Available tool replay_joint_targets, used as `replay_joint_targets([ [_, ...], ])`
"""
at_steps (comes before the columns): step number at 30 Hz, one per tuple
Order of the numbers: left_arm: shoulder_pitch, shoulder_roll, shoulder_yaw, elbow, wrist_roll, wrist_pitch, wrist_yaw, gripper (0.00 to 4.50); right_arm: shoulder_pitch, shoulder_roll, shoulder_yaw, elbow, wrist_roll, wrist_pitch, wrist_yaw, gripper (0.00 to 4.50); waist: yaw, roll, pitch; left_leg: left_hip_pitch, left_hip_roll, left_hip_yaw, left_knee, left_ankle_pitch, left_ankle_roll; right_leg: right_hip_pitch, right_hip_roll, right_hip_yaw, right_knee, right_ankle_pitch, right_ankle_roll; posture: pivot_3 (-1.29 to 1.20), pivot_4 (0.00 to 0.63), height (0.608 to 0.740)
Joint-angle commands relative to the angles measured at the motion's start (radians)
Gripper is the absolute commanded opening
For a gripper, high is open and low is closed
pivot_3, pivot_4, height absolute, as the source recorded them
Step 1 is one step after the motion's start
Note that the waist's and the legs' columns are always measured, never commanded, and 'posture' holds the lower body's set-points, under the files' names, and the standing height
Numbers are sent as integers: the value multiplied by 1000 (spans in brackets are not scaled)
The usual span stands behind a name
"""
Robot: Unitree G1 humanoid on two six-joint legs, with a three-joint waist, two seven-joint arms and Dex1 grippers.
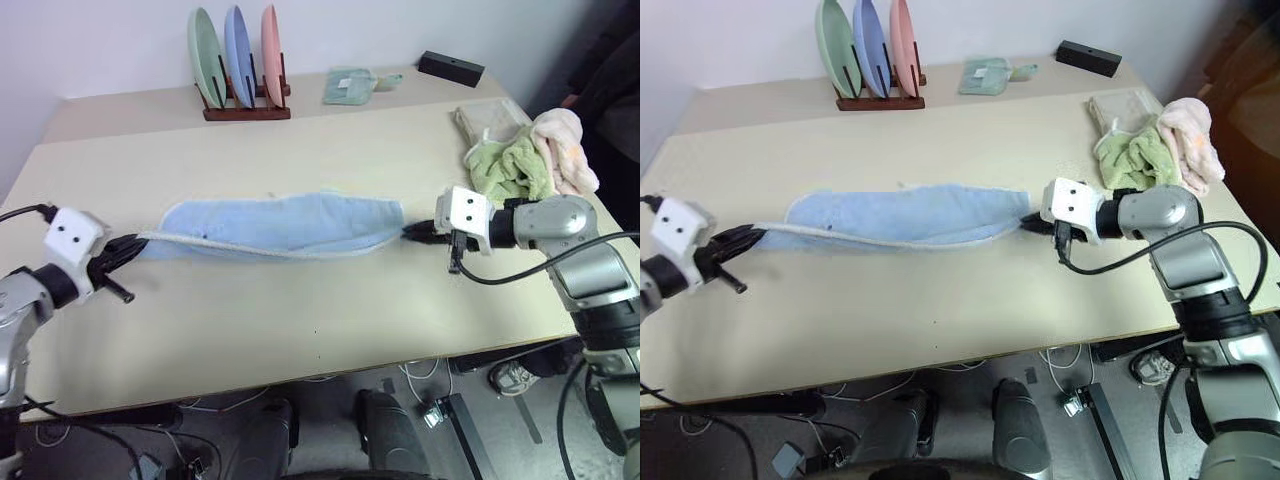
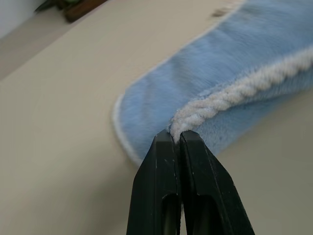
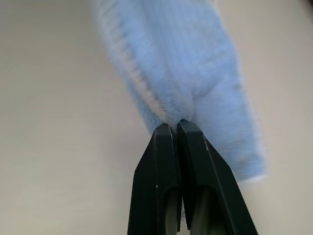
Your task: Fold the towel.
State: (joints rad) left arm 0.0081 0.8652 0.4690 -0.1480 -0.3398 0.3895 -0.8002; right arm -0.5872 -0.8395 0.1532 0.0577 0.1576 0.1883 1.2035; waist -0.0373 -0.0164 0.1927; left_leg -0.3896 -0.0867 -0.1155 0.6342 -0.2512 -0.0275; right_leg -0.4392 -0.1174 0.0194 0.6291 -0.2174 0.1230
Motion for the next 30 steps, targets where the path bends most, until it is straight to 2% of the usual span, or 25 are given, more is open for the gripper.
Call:
replay_joint_targets([
  [1,18,22,42,-50,-16,23,-1,0,10,-19,-2,-40,-1,29,19,284,9,0,0,0,0,0,1,0,0,1,0,0,0,0,0,0,150,740],
  [3,31,15,26,-70,-17,38,-1,0,23,-19,14,-30,-39,6,8,987,19,-1,0,0,0,0,2,0,0,1,0,0,0,0,0,0,150,740],
  [5,47,1,12,-98,-22,54,3,0,44,-30,25,-30,-69,-15,8,1892,24,-1,0,0,0,0,2,0,0,1,-1,0,0,0,0,0,150,740],
  [17,68,-74,-64,-211,-56,138,54,0,212,-82,-38,-163,-70,9,-22,1892,25,-1,0,0,-1,0,2,0,0,1,-1,0,0,1,1,0,150,740],
  [30,42,-81,-89,-209,-61,155,67,0,250,16,45,-187,-158,-14,-134,1892,25,-1,-1,0,-1,0,2,0,0,2,-1,-1,0,1,1,0,150,740],
])
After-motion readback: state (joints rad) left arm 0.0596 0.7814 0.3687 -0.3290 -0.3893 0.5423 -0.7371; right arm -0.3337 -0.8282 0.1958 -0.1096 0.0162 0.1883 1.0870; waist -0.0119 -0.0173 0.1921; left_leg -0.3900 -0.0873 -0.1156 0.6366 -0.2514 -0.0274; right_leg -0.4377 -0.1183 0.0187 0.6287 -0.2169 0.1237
